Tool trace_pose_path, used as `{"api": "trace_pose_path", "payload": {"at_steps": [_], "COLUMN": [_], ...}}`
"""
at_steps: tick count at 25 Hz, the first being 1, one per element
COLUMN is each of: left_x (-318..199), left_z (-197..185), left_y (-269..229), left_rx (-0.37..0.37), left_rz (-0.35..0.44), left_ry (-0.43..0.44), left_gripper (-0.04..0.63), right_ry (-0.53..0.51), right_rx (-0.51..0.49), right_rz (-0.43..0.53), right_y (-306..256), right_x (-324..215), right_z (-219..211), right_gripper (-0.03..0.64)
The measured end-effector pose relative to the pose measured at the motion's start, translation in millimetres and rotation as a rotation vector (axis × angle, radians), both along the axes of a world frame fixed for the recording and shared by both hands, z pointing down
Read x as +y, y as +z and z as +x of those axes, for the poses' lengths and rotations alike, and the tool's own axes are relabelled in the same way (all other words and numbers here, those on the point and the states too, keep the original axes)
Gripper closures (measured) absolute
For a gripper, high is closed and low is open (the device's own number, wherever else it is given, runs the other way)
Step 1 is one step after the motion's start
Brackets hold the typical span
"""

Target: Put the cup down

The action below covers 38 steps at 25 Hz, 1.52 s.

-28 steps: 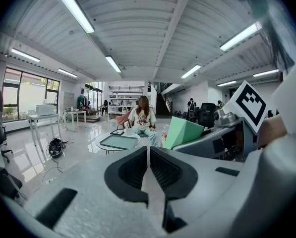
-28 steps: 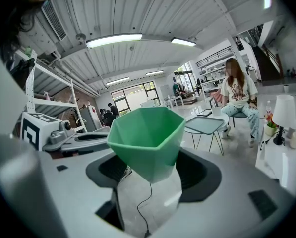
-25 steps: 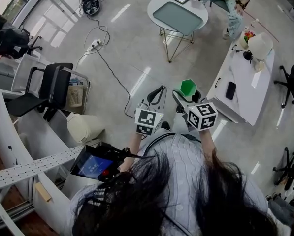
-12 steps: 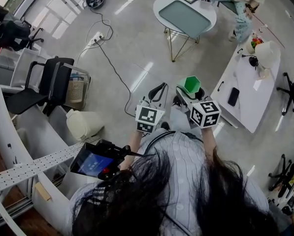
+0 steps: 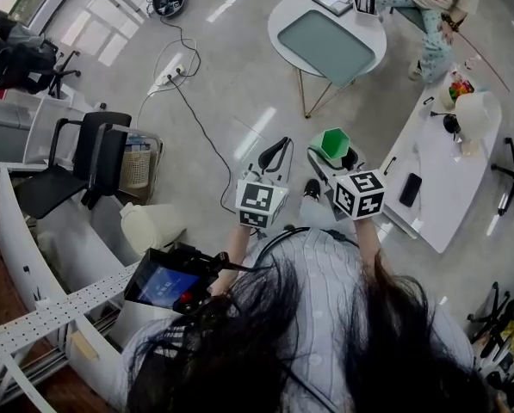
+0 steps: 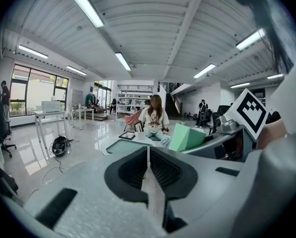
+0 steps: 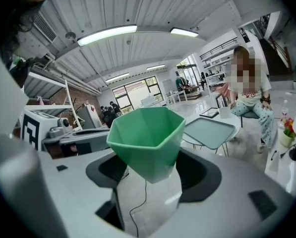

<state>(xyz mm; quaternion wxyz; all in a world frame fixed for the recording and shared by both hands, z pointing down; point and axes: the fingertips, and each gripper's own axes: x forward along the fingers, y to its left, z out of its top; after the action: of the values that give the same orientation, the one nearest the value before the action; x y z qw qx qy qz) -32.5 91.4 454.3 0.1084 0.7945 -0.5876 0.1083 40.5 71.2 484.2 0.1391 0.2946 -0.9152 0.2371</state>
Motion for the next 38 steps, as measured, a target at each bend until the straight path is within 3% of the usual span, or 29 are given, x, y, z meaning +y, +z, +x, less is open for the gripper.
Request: {"api": "trace_pose_path", "payload": {"at_steps": [14, 24, 38], "left_x": [-110, -142, -193], "left_z": [5, 22, 11], "left_y": [6, 6, 7], "left_rx": [-0.006, -0.037, -0.024], "left_rz": [-0.022, -0.033, -0.016], "left_ry": [-0.018, 0.019, 0.098], "left_gripper": [0.569, 0.569, 0.569], "right_ry": [-0.001, 0.036, 0.131], "right_rx": [-0.017, -0.048, -0.045], "right_rz": [-0.037, -0.044, -0.035], "right_y": [13, 13, 14], "right_x": [-104, -140, -183], "right_z": [11, 28, 30], "right_gripper": [0.298, 0.298, 0.298]}}
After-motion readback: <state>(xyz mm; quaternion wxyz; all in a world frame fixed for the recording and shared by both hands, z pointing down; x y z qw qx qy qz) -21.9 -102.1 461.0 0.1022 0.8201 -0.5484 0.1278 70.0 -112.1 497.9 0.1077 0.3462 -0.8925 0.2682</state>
